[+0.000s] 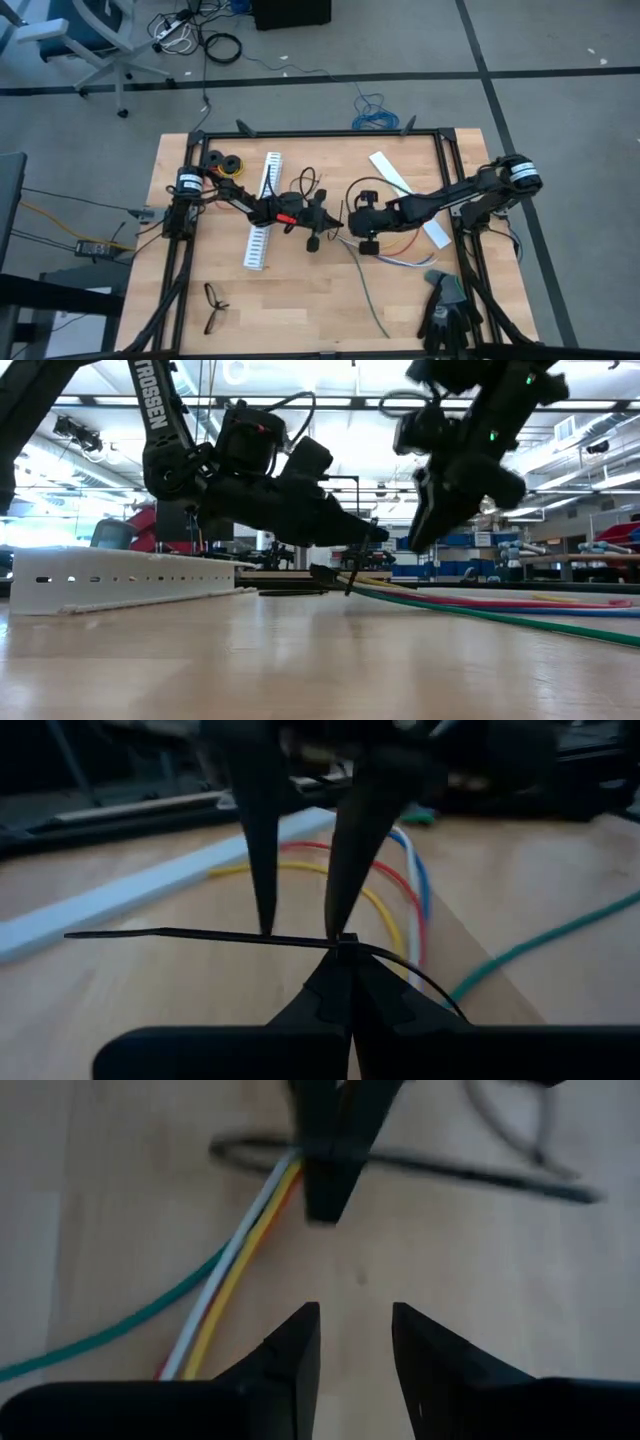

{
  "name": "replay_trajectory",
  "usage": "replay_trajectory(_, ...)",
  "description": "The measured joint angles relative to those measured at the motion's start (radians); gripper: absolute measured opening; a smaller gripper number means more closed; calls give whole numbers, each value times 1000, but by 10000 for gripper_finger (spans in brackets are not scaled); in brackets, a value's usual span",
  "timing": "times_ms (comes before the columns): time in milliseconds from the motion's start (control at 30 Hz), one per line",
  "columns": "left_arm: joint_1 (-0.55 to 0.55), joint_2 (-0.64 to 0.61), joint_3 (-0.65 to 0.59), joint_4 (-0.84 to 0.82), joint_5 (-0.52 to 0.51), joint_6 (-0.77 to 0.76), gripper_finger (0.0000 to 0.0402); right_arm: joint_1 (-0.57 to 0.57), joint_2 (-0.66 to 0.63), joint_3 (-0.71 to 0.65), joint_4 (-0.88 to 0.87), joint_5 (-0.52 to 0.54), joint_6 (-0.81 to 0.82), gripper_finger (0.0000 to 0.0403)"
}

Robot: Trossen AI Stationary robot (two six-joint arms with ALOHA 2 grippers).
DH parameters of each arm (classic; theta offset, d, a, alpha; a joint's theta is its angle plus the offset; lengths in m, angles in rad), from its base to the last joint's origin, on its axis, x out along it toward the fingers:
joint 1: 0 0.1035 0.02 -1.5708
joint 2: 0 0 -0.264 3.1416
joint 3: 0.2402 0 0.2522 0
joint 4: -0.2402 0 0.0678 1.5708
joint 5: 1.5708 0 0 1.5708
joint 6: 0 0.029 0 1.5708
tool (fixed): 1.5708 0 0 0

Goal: Ziptie cables
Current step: Wrap the cable wires with the black zip tie

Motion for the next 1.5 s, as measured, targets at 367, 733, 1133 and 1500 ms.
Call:
replay_trajectory(367,-9,11,93,-151,47,34,4,46,-203,0,-128,88,78,111)
replay_trajectory(733,-54,11,101,-123,-48,51,5,58,-223,-181,26,139,297,111)
replay_trajectory(1133,-72,11,101,-143,-62,105,5,149,-442,-486,216,196,556,111)
replay_trajectory(1500,-99,11,105,-140,-115,159,5,81,-404,-690,937,130,517,111)
